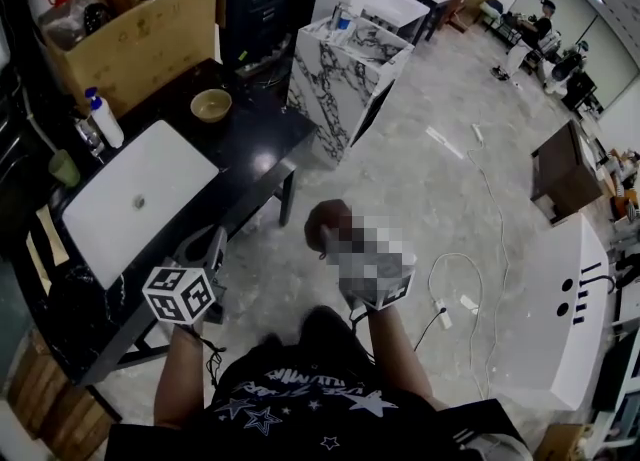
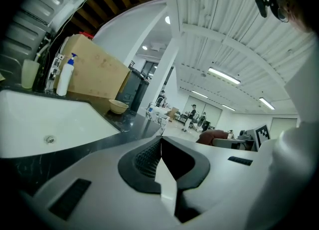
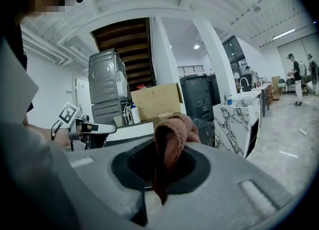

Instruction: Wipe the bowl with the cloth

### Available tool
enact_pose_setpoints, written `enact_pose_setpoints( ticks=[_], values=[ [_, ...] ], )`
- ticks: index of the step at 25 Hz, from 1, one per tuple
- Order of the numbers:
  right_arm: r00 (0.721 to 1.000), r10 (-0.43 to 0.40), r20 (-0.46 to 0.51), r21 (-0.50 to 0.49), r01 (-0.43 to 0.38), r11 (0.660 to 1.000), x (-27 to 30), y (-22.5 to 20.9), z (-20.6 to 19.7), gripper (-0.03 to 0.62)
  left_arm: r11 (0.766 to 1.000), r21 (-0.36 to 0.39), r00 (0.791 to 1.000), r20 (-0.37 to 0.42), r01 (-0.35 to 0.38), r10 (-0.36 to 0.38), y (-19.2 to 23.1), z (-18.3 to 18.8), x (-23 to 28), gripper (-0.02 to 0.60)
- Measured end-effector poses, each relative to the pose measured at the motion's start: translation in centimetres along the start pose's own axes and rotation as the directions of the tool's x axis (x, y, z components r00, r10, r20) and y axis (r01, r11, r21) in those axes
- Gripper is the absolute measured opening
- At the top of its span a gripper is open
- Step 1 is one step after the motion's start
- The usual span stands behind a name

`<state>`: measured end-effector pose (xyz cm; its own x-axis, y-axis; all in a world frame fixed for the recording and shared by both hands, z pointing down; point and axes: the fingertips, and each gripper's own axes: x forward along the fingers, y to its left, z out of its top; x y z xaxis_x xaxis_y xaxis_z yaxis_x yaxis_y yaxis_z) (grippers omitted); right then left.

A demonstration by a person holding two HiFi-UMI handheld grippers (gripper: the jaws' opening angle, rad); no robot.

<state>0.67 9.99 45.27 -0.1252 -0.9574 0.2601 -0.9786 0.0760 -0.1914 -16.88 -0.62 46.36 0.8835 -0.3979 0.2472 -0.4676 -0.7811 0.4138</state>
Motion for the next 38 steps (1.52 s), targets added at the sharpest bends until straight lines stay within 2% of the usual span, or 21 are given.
enact_pose_setpoints(
  ticks=[7,12,19,23,32,33,36,38],
  values=[
    [0.999,0.033,0.010,-0.017,-0.033,0.999,5.2,-3.6,2.2,0.048,0.999,-0.018,0.999,0.017,-0.048,0.048,2.6,1.9,3.3,0.009],
    [0.992,0.118,0.031,-0.017,-0.118,0.993,11.0,-7.1,5.0,0.048,0.990,-0.036,0.990,0.039,-0.137,0.139,5.4,4.2,6.8,0.009],
    [0.966,0.257,0.007,-0.038,-0.256,0.966,19.3,-11.9,9.3,0.048,0.954,-0.102,0.956,0.060,-0.281,0.288,8.5,7.7,12.0,0.009],
    [0.952,0.305,0.026,-0.060,-0.303,0.951,22.8,-14.5,11.8,0.048,0.924,-0.128,0.926,0.075,-0.359,0.370,9.8,9.3,14.4,0.009],
    [0.907,0.420,-0.019,-0.054,-0.420,0.906,28.8,-17.5,12.8,0.048,0.884,-0.158,0.886,0.090,-0.439,0.456,12.1,11.5,18.9,0.011],
    [0.900,0.436,-0.023,-0.060,-0.436,0.898,29.4,-17.5,13.0,0.048,0.880,-0.166,0.883,0.088,-0.444,0.462,12.4,11.6,19.3,0.032],
    [0.881,0.472,-0.035,-0.073,-0.473,0.878,31.1,-17.7,13.5,0.048,0.866,-0.196,0.871,0.090,-0.460,0.483,13.8,12.1,20.3,0.157],
    [0.870,0.491,-0.040,-0.079,-0.493,0.866,32.4,-17.9,13.9,0.048,0.849,-0.212,0.851,0.114,-0.483,0.513,15.0,12.7,20.6,0.202]
  ],
)
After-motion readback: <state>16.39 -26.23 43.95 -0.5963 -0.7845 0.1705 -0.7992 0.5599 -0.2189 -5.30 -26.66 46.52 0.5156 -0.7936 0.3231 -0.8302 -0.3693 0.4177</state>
